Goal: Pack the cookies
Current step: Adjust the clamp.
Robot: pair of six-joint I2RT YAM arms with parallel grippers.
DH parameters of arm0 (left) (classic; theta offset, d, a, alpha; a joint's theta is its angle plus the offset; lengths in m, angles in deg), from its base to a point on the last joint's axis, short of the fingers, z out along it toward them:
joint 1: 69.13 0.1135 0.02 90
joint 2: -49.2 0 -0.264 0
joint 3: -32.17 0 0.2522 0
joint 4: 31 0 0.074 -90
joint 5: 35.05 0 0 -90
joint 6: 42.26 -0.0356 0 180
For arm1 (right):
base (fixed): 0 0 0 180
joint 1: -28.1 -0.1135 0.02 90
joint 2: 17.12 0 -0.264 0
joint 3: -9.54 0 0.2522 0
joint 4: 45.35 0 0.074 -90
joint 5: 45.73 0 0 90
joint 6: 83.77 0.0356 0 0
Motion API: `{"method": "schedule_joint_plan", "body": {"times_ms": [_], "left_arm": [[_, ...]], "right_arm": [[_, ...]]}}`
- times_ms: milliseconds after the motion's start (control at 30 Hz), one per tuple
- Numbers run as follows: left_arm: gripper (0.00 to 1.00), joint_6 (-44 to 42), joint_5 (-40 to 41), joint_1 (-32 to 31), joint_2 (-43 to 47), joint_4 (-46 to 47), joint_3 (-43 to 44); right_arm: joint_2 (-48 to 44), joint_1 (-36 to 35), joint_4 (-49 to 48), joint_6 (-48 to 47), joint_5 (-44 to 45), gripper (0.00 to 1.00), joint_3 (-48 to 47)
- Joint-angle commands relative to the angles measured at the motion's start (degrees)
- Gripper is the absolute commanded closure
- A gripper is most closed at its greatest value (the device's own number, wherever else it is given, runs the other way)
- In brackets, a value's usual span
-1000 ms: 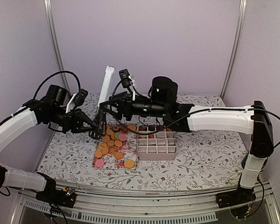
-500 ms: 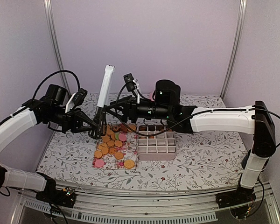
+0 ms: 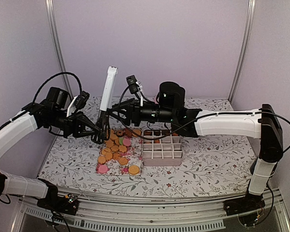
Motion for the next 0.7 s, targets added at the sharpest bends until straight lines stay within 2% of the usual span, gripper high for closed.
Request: {"method": "schedule_joint_plan", "body": {"times_ms": [0, 133, 233, 400, 533, 667], "left_arm": [[1.00, -1.06, -1.40, -0.22, 0.80, 0.15, 1.37], [1.00, -1.14, -1.62, -0.22, 0.64, 0.13, 1.61], [1.00, -1.06, -1.66, -0.22, 0.41, 0.13, 1.70], [1.00, -1.12, -1.61, -0.23, 0.19, 0.12, 1.72], [1.00, -0.94, -1.72, -0.27, 0.27, 0.12, 1.70], [1.00, -0.98, -2.37, -0.25, 0.28, -0.38, 2.25]], "right_arm": [[1.22, -0.33, -1.29, 0.55, -1.34, 0.47, -1.95], [1.92, -0.58, -1.30, 0.70, 0.26, 0.47, -2.25], [3.08, -0.59, -1.60, 1.51, 2.56, 0.52, -3.53], [6.17, -0.84, -1.58, 2.00, 3.25, 0.55, -7.19], [6.81, -0.68, -1.40, 0.78, 5.82, 0.65, -7.65], [6.59, 0.95, -0.96, -1.16, 8.63, 0.86, -6.38]]}}
